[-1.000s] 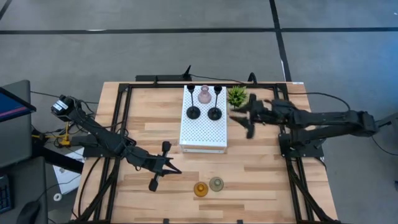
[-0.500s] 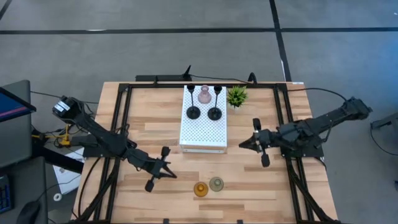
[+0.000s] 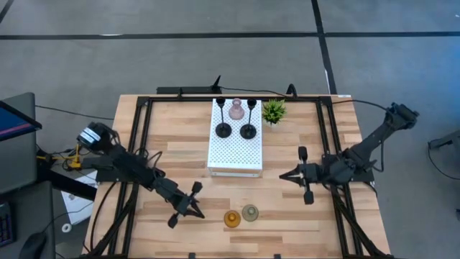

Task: Pick & Place candle stick holders
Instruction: Put the orange glass candle holder on the shelf

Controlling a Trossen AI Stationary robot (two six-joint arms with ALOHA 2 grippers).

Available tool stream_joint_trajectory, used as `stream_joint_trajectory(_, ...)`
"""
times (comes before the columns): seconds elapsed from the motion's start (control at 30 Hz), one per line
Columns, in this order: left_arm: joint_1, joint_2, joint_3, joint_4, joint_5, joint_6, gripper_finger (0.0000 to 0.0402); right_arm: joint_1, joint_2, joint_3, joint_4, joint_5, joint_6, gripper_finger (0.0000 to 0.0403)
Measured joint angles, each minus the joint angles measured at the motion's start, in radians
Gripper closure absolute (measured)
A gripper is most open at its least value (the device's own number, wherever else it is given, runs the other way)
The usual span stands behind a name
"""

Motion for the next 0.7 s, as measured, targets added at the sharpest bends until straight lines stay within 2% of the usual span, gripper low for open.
stream_joint_trajectory(0.13,0.028,0.055,0.001,0.116,-0.016,-0.015,0.0394,0.015,0.026,0.0,0.005,0.016,0.0,0.0402)
stream_joint_trajectory(0.3,0.067,0.085,0.007,0.165,-0.051,-0.112,0.0387,0.018,0.038,0.0,0.006,0.017,0.0,0.0402)
stream_joint_trajectory(0.7,0.076,0.267,0.163,0.158,-0.051,-0.129,0.0284,0.018,0.037,0.0,-0.001,0.015,0.0,0.0402)
